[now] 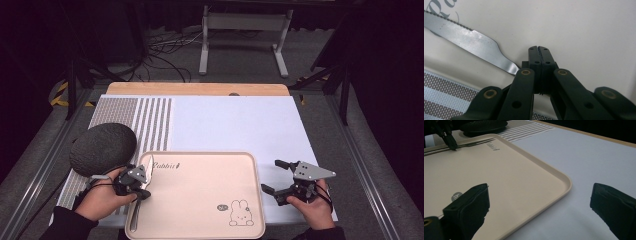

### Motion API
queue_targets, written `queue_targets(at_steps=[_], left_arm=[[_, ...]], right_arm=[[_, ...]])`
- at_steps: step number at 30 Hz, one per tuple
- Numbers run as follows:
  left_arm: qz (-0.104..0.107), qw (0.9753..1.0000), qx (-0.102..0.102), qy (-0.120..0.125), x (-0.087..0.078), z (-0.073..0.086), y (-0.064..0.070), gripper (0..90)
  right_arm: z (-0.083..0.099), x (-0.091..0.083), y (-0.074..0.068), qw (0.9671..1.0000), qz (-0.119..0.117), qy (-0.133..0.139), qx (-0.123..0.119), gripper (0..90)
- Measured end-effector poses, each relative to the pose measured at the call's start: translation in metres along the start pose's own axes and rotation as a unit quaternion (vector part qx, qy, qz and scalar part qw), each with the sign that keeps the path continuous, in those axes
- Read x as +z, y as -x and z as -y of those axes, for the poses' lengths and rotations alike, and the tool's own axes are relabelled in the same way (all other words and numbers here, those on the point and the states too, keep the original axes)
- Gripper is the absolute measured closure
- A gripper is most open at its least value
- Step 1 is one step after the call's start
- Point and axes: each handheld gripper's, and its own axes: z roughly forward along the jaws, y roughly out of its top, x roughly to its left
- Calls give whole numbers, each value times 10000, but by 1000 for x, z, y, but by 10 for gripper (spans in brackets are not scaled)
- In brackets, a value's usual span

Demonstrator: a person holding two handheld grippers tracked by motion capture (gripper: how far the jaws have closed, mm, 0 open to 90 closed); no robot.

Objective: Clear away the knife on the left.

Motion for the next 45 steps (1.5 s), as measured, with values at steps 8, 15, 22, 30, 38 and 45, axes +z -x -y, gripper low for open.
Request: queue_targets(at_steps=[8,15,22,30,38,45], left_arm=[[2,10000,-73,9,-1,3,-2,900],[2,10000,-88,-4,-2,4,-2,900],[33,9999,-168,-7,-2,5,-3,900],[23,9999,-161,21,-2,5,-3,900],[19,9997,-106,216,-8,1,-1,812],[-43,9992,-106,382,-16,-4,3,689]], right_arm=[[0,0,0,10000,-8,11,10,35],[0,0,0,10000,-22,10,21,35],[0,0,0,10000,-22,5,38,36],[0,1,0,10000,-23,-10,31,36],[1,0,0,10000,-20,-19,32,35],[1,-1,0,10000,0,-19,31,35]])
